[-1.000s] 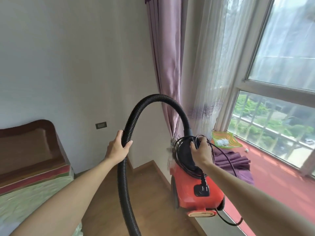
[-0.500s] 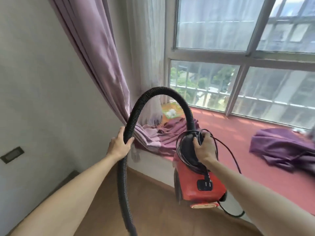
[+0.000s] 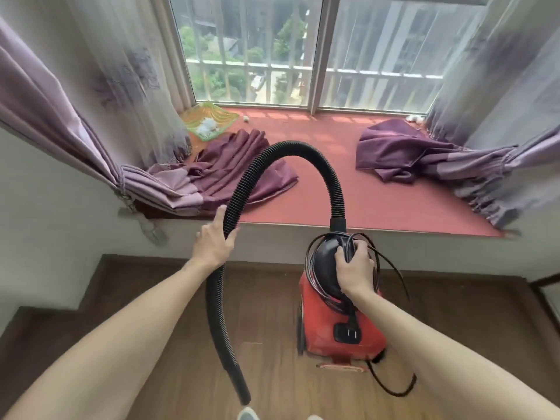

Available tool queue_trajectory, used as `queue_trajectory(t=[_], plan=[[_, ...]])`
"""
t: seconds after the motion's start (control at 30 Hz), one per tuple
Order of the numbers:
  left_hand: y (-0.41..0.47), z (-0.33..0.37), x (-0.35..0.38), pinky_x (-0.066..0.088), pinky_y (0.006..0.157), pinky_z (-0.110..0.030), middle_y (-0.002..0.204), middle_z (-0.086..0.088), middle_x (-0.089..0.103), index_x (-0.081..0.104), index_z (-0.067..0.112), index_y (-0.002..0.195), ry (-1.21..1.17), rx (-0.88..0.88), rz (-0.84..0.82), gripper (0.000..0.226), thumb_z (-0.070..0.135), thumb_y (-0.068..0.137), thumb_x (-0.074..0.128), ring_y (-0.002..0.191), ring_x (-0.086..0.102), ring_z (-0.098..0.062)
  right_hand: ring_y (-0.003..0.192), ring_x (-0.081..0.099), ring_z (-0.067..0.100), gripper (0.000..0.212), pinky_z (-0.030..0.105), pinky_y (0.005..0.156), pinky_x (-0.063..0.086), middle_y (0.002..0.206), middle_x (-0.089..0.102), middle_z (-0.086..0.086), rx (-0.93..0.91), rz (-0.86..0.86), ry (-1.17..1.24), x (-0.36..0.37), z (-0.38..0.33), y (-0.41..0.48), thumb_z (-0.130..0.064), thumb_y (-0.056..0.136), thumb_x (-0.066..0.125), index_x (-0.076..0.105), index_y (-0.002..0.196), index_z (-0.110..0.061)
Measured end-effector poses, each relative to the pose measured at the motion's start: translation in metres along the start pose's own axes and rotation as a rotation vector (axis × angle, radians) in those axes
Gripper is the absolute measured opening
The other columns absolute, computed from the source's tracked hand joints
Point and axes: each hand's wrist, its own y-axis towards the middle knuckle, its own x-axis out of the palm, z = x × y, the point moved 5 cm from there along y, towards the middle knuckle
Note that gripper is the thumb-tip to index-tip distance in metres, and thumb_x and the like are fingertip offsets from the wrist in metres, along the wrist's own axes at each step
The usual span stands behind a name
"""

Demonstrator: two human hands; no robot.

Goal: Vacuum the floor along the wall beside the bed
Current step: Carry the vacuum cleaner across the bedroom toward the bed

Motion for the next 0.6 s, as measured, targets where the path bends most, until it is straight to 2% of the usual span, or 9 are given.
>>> queue_trajectory(t=[0.07, 0.17, 0.27, 0.37, 0.47, 0.53, 0.6], plan=[[-0.011, -0.004, 0.029, 0.05, 0.082, -0.047, 0.103, -0.023, 0.069, 0.032, 0.024, 0.148, -0.003, -0.01, -0.034, 0.06, 0.034, 0.096, 0.061, 0.096, 0.065, -0.047, 0.098, 0.06, 0.036, 0.024, 0.034, 0.08, 0.044, 0.092, 0.06, 0.008, 0.039, -0.008, 0.017, 0.006, 0.031, -0.003, -0.025, 0.097, 0.056, 0.05, 0.116, -0.011], [-0.024, -0.02, 0.073, 0.052, 0.082, -0.047, 0.101, -0.019, 0.069, 0.032, 0.025, 0.146, -0.023, -0.042, -0.07, 0.058, 0.035, 0.096, 0.06, 0.093, 0.066, -0.044, 0.098, 0.058, 0.034, 0.025, 0.035, 0.082, 0.043, 0.094, 0.063, 0.01, 0.087, -0.036, 0.033, 0.02, 0.076, -0.009, -0.027, 0.097, 0.056, 0.049, 0.119, -0.017], [-0.036, -0.04, 0.115, 0.05, 0.083, -0.046, 0.101, -0.016, 0.069, 0.032, 0.025, 0.146, -0.002, -0.072, -0.092, 0.058, 0.037, 0.097, 0.06, 0.093, 0.066, -0.042, 0.096, 0.056, 0.03, 0.025, 0.035, 0.083, 0.043, 0.091, 0.061, 0.003, 0.127, -0.067, 0.033, 0.039, 0.12, -0.014, -0.028, 0.098, 0.055, 0.048, 0.12, -0.019], [-0.046, -0.058, 0.144, 0.051, 0.082, -0.045, 0.103, -0.015, 0.069, 0.032, 0.022, 0.148, 0.015, -0.092, -0.103, 0.059, 0.034, 0.097, 0.06, 0.093, 0.066, -0.039, 0.092, 0.058, 0.027, 0.019, 0.034, 0.08, 0.042, 0.087, 0.062, -0.004, 0.146, -0.097, 0.053, 0.059, 0.154, -0.021, -0.026, 0.098, 0.054, 0.048, 0.115, -0.023], [-0.051, -0.082, 0.181, 0.053, 0.081, -0.043, 0.104, -0.014, 0.069, 0.033, 0.022, 0.148, 0.024, -0.121, -0.105, 0.059, 0.034, 0.097, 0.061, 0.091, 0.067, -0.037, 0.079, 0.059, 0.019, 0.009, 0.032, 0.073, 0.04, 0.079, 0.063, -0.006, 0.157, -0.12, 0.059, 0.087, 0.192, -0.024, -0.025, 0.098, 0.053, 0.049, 0.106, -0.027], [-0.057, -0.099, 0.21, 0.052, 0.078, -0.039, 0.104, -0.011, 0.067, 0.032, 0.021, 0.148, 0.012, -0.146, -0.118, 0.059, 0.032, 0.097, 0.061, 0.087, 0.065, -0.03, 0.071, 0.058, 0.009, 0.008, 0.03, 0.067, 0.035, 0.074, 0.062, -0.006, 0.159, -0.127, 0.059, 0.107, 0.221, -0.023, -0.025, 0.099, 0.053, 0.051, 0.107, -0.025], [-0.067, -0.118, 0.243, 0.051, 0.073, -0.033, 0.103, -0.007, 0.066, 0.032, 0.02, 0.148, -0.017, -0.173, -0.135, 0.059, 0.031, 0.097, 0.062, 0.083, 0.064, -0.024, 0.07, 0.057, 0.006, 0.012, 0.029, 0.065, 0.033, 0.074, 0.062, -0.006, 0.167, -0.137, 0.055, 0.128, 0.249, -0.021, -0.026, 0.099, 0.053, 0.052, 0.111, -0.024]])
